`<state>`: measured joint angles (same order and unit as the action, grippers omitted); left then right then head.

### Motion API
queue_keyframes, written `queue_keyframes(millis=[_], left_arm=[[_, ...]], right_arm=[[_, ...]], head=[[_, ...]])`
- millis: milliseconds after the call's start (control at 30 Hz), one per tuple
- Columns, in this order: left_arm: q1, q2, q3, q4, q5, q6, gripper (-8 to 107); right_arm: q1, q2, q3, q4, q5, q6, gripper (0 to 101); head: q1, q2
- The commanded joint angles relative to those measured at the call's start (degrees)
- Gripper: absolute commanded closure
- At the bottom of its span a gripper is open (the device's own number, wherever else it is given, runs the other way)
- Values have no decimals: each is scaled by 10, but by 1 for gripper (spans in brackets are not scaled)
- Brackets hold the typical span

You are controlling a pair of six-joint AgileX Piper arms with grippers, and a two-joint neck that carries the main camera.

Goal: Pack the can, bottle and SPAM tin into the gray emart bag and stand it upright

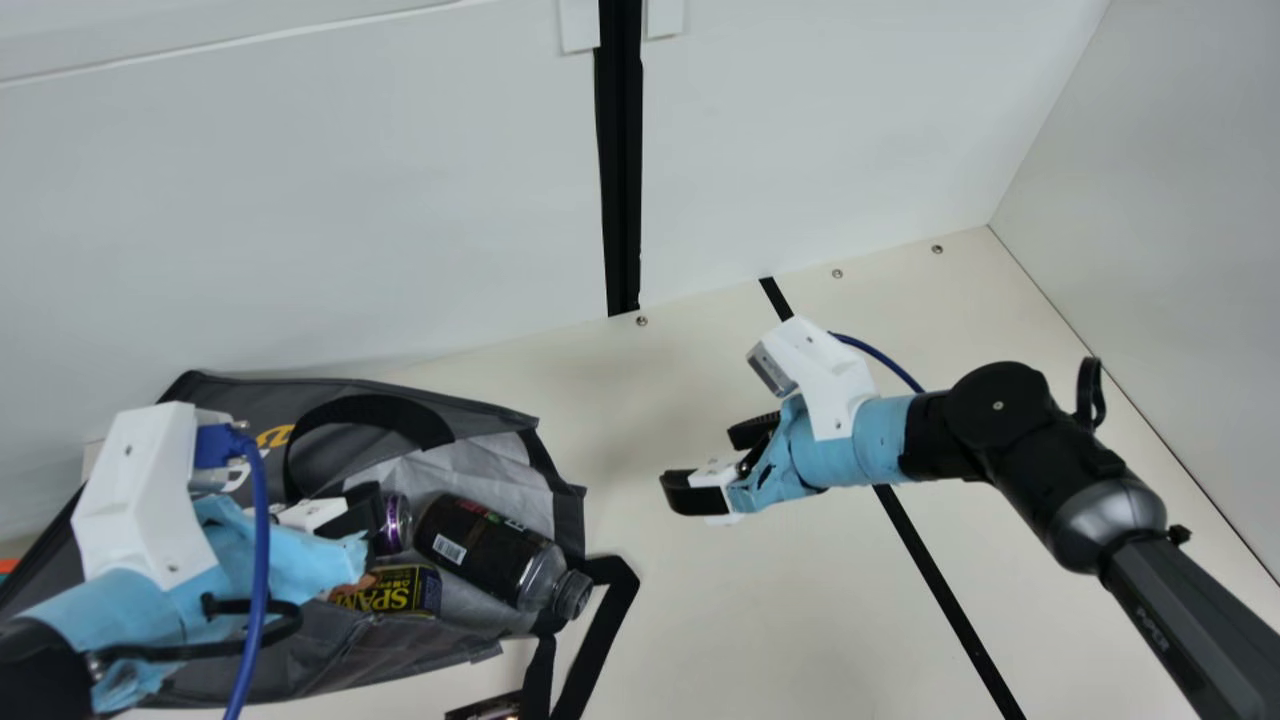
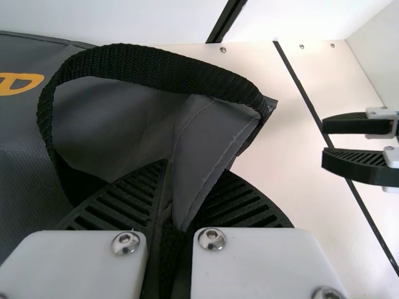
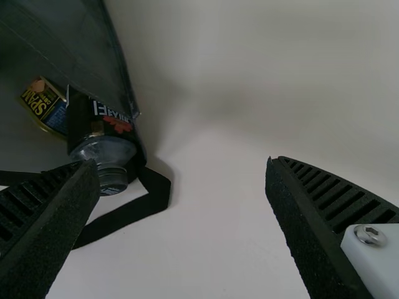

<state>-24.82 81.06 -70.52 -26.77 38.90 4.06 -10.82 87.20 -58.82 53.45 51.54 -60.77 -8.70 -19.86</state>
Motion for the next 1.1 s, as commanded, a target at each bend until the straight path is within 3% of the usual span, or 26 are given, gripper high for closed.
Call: queue_keyframes(millis=[0,667,1067], left_arm=[[0,0,0,0,0,0,107],[0,0,0,0,0,0,107],[0,0,0,0,0,0,107]], right_arm=[[4,8,2,13,3,-14,6],[66,95,-3,90,5,-105,6],[109,151,-27,124,0,-129,6]], head=[[-13,-1],[-13,-1],[-13,-1]])
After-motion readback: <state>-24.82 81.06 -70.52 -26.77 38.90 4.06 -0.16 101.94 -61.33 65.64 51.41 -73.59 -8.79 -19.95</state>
